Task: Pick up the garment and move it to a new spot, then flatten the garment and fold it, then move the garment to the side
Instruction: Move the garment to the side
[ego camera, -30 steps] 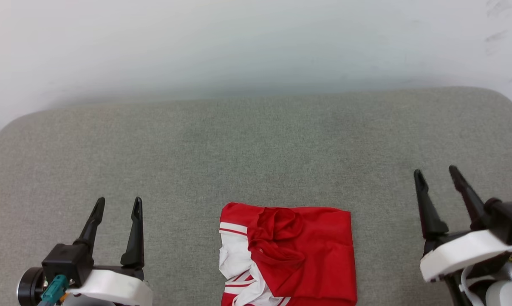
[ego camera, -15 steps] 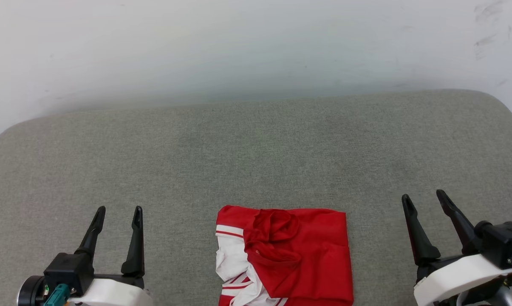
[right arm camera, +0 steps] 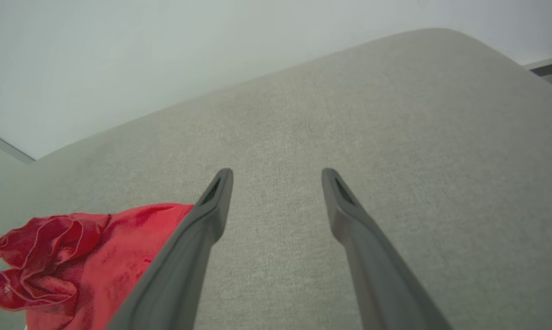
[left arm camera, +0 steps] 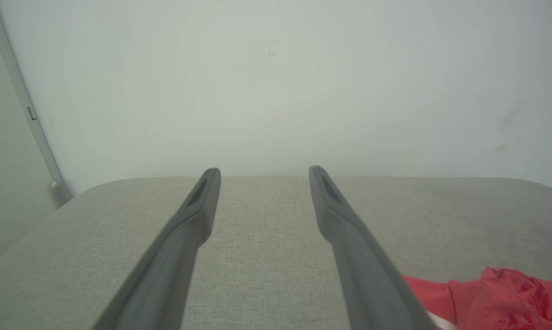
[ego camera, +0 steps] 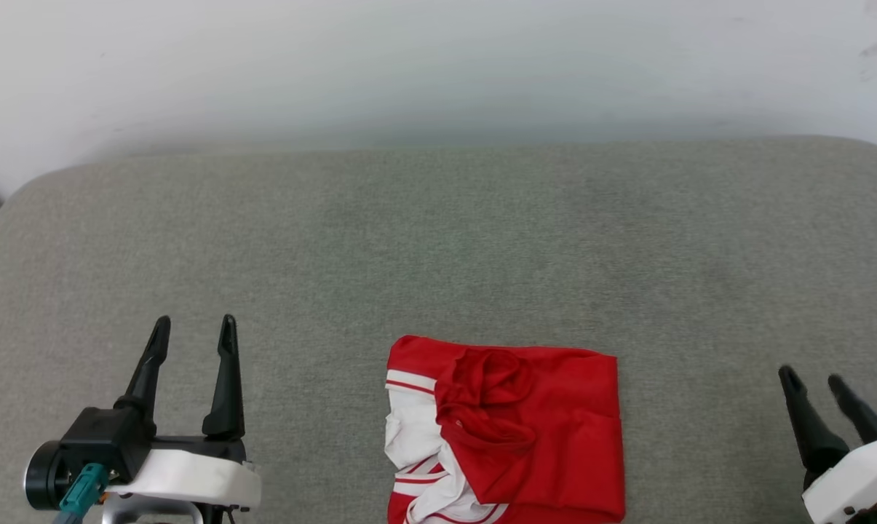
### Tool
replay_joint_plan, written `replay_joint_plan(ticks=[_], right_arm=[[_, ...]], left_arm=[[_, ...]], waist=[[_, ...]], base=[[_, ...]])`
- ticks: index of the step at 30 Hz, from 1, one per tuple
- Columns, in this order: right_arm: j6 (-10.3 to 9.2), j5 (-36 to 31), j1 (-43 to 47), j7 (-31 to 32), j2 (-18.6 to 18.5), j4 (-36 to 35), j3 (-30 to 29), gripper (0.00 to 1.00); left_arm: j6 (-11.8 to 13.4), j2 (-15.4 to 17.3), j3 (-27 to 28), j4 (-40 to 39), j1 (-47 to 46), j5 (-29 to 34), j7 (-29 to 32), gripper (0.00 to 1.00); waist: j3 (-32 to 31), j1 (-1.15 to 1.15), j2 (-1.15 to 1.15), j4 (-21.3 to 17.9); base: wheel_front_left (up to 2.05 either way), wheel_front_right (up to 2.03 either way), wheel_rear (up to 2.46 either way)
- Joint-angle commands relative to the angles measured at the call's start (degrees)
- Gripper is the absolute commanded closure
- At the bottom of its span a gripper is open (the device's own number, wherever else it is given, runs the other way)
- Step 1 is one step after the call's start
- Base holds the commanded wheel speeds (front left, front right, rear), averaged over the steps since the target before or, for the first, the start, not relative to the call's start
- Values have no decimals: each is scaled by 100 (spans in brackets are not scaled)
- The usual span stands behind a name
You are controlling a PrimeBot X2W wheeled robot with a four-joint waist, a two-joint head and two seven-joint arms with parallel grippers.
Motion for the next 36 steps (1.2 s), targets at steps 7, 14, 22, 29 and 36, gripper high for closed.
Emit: replay_joint_plan(ticks=[7, 14, 22, 29, 36], right_arm=[[0, 1162, -174, 1574, -334, 614, 307, 0], [0, 2089, -623, 2180, -231, 1052, 1078, 0], [-7, 2444, -778, 2358, -160, 1654, 1564, 51], [-1, 2315, -1053, 1973, -543, 1299, 1805, 100], [-1, 1645, -1393, 2168, -1153, 623, 2186, 100]], left_arm=[[-249, -272, 191, -61, -341, 191, -12, 0], [-579, -547, 333, 117, -642, 285, -12, 0], [-795, -706, 501, 266, -772, 435, -12, 0], [-909, -824, 640, 415, -687, 551, -12, 0], [-978, -885, 768, 366, -537, 634, -12, 0]], waist=[[515, 0, 0, 403], [972, 0, 0, 636], [1105, 0, 0, 722], [902, 0, 0, 655], [647, 0, 0, 279]], base=[[0, 0, 0], [0, 0, 0], [0, 0, 0], [0, 0, 0], [0, 0, 0]])
